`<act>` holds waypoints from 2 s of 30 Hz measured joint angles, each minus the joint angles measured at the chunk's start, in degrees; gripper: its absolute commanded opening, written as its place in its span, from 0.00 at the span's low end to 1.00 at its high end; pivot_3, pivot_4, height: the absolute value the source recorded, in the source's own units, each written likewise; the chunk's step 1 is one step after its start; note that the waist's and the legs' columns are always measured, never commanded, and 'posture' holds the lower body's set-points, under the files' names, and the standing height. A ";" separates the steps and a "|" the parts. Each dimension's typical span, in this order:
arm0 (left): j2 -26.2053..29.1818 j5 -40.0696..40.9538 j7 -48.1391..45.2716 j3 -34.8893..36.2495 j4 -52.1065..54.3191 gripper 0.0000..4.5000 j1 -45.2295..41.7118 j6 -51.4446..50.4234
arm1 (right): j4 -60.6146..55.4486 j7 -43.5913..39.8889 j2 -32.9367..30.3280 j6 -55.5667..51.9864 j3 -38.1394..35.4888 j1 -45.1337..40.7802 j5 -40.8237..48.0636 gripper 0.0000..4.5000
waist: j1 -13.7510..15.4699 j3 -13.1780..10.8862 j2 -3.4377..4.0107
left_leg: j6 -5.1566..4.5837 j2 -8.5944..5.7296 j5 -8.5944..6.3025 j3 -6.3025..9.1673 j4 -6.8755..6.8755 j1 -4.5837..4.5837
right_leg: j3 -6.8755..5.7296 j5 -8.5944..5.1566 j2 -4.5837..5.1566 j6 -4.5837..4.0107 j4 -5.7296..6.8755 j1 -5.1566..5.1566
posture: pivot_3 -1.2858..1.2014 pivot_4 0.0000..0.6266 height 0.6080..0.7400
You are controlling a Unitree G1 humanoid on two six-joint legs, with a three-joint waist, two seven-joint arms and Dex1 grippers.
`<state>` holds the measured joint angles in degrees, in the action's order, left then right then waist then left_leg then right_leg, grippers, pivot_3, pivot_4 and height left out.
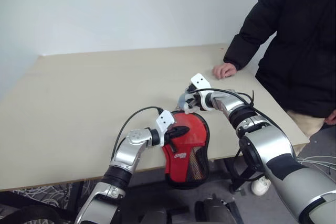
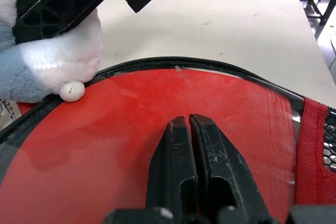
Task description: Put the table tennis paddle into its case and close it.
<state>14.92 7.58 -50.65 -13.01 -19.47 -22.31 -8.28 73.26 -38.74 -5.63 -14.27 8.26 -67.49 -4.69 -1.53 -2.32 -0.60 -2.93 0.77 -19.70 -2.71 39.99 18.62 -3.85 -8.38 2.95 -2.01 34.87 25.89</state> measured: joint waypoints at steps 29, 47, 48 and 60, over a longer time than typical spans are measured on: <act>-0.20 0.31 -0.89 0.39 -0.52 0.00 -0.18 -0.10 | 2.47 -3.11 -5.86 5.38 3.58 -1.04 -8.25 0.07 | 0.13 -0.02 0.05 | -0.02 -0.02 0.01 0.01 0.00 0.01 | -0.01 0.00 0.01 0.00 -0.02 0.00 | 0.52 0.00 1.00; -0.76 0.13 -0.65 0.41 -1.72 0.00 -0.12 1.89 | -3.44 -12.14 -12.40 6.17 4.90 1.96 -8.85 0.07 | 0.24 -0.02 0.17 | -0.09 -0.11 0.04 0.09 0.00 0.00 | 0.03 -0.01 0.01 0.01 -0.04 -0.07 | 0.52 0.00 1.00; -0.81 0.12 -0.63 0.40 -1.83 0.00 -0.11 2.14 | -4.22 -12.64 -12.77 6.13 4.91 2.35 -8.82 0.07 | 0.25 -0.02 0.17 | -0.09 -0.11 0.05 0.10 0.00 0.00 | 0.03 -0.01 0.01 0.01 -0.05 -0.08 | 0.52 0.00 1.00; -1.27 0.07 -0.21 0.40 -2.39 0.00 0.27 3.46 | -17.46 -20.61 -18.71 2.68 4.88 9.45 -7.72 0.07 | 0.34 -0.01 0.23 | -0.12 -0.13 0.04 0.16 0.00 -0.10 | -0.02 -0.02 0.02 0.03 -0.10 -0.22 | 0.52 0.00 1.00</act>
<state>13.65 7.65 -50.86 -12.61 -21.86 -22.04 -4.82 55.80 -59.35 -24.34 -11.59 13.14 -58.04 -12.42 -1.19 -2.33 -0.37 -3.05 0.64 -19.66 -2.55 39.99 18.52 -3.87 -8.40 2.97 -1.98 34.77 25.67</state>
